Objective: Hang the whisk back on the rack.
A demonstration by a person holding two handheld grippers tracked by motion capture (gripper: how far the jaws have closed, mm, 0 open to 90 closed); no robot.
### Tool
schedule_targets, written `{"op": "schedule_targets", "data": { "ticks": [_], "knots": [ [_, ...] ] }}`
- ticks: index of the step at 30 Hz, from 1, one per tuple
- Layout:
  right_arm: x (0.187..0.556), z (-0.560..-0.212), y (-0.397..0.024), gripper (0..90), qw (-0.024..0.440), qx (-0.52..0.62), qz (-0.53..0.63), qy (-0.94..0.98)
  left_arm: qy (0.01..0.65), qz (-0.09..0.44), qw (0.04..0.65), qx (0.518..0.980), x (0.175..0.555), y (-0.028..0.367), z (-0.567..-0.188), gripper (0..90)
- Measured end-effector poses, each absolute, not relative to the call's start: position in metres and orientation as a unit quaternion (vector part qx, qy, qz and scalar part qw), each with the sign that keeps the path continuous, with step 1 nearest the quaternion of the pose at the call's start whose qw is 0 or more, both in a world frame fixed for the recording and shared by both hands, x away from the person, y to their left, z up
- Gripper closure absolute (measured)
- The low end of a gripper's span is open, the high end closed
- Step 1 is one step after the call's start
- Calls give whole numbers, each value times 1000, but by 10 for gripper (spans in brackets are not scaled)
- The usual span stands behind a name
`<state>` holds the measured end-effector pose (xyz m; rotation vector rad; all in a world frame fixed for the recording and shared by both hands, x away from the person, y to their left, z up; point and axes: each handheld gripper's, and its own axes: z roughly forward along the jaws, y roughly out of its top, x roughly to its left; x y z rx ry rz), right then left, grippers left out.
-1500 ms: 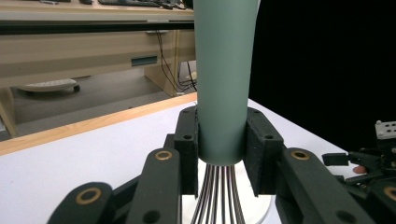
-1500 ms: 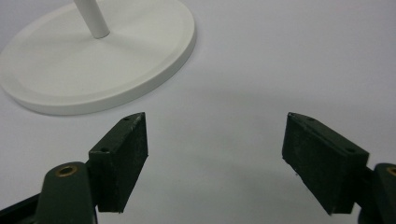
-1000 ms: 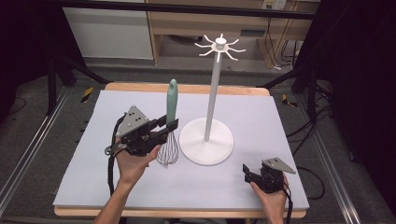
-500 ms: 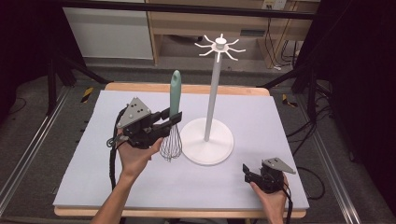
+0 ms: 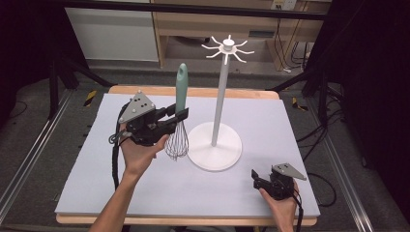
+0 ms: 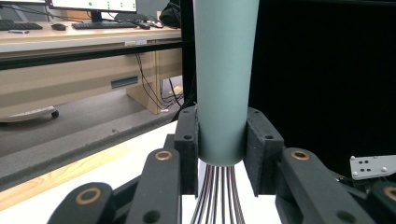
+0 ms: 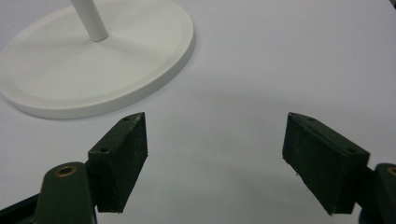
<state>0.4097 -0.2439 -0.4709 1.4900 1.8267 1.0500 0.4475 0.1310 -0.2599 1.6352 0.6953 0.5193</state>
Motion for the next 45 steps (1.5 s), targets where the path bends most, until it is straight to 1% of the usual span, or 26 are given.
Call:
{"op": "schedule_targets", "data": {
  "ticks": [15,27,45],
  "knots": [
    [411,-471,-245,227,277,554,392,680,293,226,595,714,460,122,-247,686],
    [411,-471,-245,228,276,555,393,679,291,220,590,721,470,112,-244,686],
    [411,-471,-245,230,277,557,392,678,285,220,584,728,476,102,-239,687]
  ]
}}
